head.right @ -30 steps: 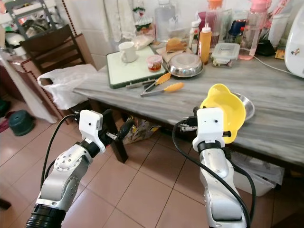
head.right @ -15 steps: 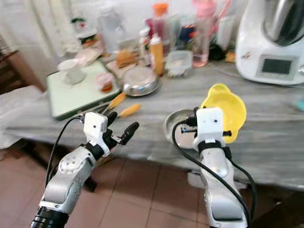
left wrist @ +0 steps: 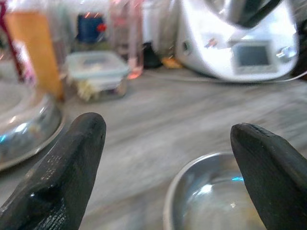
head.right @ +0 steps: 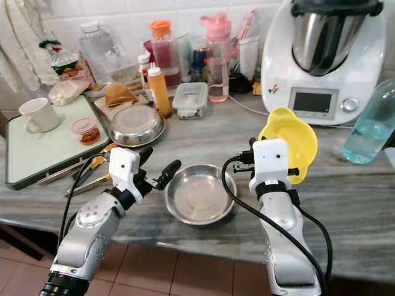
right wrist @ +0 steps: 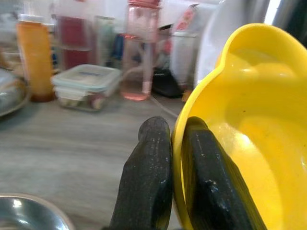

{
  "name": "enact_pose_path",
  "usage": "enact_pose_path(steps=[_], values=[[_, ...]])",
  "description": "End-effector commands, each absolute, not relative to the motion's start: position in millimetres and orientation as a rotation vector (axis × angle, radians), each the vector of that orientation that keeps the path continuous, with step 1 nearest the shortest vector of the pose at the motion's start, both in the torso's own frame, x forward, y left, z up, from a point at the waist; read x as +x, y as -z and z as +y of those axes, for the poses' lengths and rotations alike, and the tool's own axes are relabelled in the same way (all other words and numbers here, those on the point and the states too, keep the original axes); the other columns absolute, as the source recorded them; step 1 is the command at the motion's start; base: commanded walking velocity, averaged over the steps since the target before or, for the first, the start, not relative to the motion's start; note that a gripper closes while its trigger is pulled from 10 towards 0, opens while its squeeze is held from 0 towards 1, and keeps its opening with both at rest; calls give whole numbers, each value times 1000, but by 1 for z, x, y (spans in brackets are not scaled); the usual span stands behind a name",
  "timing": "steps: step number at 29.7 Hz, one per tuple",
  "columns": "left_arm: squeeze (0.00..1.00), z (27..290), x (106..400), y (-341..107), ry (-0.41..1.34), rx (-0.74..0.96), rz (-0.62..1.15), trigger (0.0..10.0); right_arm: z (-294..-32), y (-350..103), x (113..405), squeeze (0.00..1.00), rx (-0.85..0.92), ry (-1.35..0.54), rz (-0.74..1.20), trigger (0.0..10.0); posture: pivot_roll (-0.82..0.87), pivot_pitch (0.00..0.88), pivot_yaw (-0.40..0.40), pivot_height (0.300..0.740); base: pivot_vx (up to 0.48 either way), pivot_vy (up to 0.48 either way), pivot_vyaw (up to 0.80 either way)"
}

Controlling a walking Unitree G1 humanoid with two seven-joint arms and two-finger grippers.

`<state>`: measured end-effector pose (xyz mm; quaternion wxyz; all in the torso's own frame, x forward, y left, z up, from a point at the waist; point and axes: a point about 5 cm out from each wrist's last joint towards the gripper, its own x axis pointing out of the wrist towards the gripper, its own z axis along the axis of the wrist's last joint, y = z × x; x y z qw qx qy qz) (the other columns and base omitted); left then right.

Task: Setting the table

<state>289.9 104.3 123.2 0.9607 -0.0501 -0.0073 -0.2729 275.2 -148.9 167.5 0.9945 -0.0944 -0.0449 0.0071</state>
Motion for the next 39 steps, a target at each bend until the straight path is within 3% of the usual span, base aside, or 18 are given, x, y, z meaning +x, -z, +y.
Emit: enact_pose_path(steps=[1,19,26,39], values=[[0,110,289,-123,541,-94,-4,10000,-143,-172,276,0,-189,-32,-109,10000,-109,6,95,740,0,0,0],[0,139,271,-111,533,-12,54,10000,-131,-173,283,0,-190,-215,-93,10000,-91,13,87,740,0,0,0],[0,151,263,-107,565,27,97,10000,-105,-184,302,0,-216,-473,-130,10000,-59,16,80,740,0,0,0],[0,162,242,-109,584,28,140,10000,-57,-180,338,0,-198,-750,-91,10000,36,49,56,740,0,0,0]])
